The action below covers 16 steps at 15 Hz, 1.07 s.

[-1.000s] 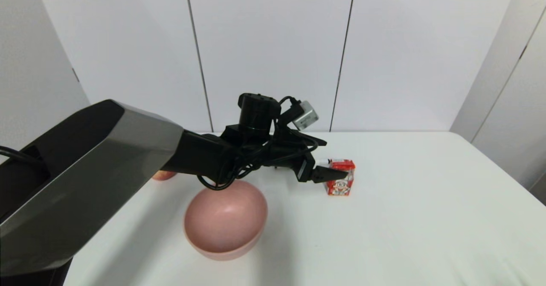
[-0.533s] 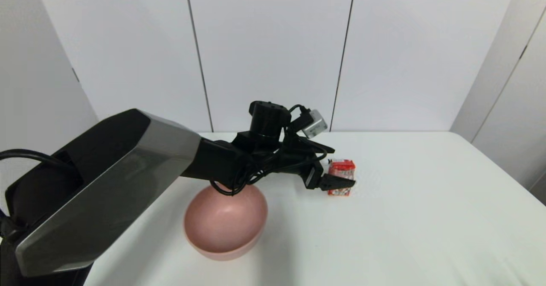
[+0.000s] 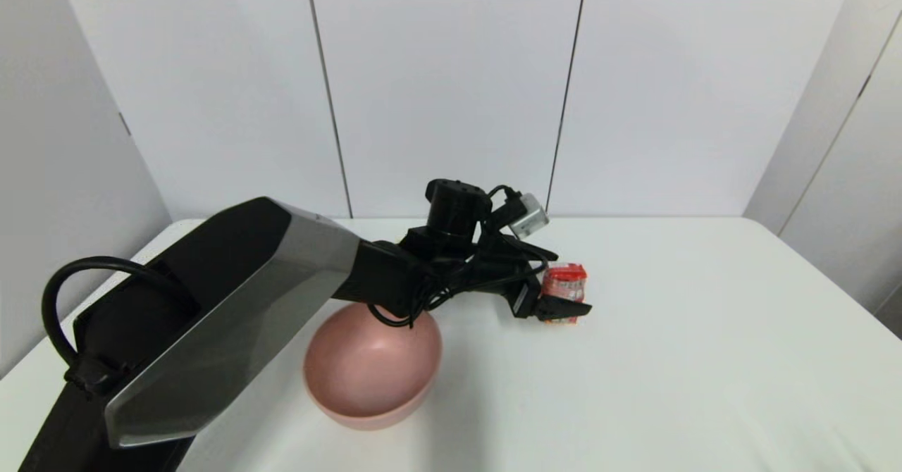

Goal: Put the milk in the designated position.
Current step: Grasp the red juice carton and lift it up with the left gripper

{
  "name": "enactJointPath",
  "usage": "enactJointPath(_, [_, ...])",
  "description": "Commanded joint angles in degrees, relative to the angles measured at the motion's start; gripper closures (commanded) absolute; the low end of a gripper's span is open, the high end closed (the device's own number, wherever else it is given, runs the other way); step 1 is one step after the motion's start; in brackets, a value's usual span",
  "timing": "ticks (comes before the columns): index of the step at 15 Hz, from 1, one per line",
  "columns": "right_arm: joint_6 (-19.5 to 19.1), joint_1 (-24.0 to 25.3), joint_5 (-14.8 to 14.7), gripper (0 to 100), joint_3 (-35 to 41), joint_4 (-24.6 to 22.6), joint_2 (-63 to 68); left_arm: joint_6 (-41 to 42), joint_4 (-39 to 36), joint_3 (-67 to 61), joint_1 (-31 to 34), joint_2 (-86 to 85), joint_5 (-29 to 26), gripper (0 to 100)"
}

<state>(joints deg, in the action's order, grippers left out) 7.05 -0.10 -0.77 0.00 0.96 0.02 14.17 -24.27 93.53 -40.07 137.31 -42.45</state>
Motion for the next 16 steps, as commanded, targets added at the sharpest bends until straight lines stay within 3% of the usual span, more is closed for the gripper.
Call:
enactJointPath(1, [0.07, 0.01, -0.02, 0, 0.00, 0.00, 0.06, 0.07, -0.25, 1.75, -0.01, 2.52, -0.27, 0])
enactJointPath(7, [0.07, 0.01, -0.02, 0, 0.00, 0.00, 0.06, 0.07, -0.16, 3.24, -0.01, 4.28, -0.27, 0])
enactJointPath(8, [0.07, 0.01, -0.02, 0, 0.00, 0.00, 0.06, 0.07, -0.16, 3.24, -0.01, 4.36, -0.27, 100])
enactJointPath(16, [0.07, 0.01, -0.02, 0, 0.00, 0.00, 0.06, 0.07, -0.07, 5.97, -0.01, 5.07, -0.18, 100])
